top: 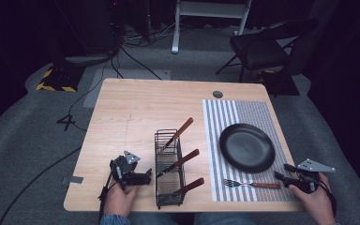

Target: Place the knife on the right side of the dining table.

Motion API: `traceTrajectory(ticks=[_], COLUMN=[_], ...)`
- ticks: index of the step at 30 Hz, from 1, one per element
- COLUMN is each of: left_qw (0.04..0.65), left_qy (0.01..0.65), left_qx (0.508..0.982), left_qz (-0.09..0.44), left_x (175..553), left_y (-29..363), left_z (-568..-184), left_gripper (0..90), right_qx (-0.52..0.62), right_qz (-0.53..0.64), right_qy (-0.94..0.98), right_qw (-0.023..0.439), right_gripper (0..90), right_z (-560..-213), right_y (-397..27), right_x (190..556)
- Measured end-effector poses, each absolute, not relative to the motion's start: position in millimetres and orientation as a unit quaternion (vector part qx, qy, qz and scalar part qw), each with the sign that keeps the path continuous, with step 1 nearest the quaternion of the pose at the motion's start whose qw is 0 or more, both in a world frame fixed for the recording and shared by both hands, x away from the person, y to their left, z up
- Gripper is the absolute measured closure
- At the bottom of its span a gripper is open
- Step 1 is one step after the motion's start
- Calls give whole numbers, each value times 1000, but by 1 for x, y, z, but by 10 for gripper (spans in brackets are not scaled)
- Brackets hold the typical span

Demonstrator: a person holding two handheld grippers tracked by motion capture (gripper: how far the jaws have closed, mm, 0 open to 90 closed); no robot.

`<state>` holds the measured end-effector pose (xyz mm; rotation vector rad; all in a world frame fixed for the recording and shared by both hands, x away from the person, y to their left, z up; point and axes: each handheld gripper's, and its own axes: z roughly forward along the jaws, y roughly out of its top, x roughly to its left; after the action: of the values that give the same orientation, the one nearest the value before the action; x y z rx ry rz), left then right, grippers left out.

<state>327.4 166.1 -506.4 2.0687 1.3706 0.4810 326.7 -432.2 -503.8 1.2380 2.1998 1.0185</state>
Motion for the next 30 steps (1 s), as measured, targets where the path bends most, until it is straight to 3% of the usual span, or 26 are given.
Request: traceTrajectory(ticks=[10, 18, 24, 27, 30], left_qw=[302, 302, 302, 305, 305], left_qy=[517, 517, 516, 508, 507], left_qx=[780, 780, 781, 785, 786], left_qz=[182, 181, 180, 178, 178], left_x=[327, 327, 328, 328, 329], left_y=[166, 166, 166, 168, 168], left_z=[-506, -506, -506, -506, -506], left_gripper=[2, 2, 2, 4, 4], right_qx=[452, 440, 411, 406, 379], right_qz=[372, 382, 399, 432, 426], right_qy=[790, 798, 804, 798, 811], right_qw=[182, 154, 161, 112, 135], right_gripper=[438, 450, 457, 452, 453], right_z=[-491, -456, -431, -416, -396], right_y=[-434, -425, -416, -409, -395], right_x=[326, 323, 320, 324, 328])
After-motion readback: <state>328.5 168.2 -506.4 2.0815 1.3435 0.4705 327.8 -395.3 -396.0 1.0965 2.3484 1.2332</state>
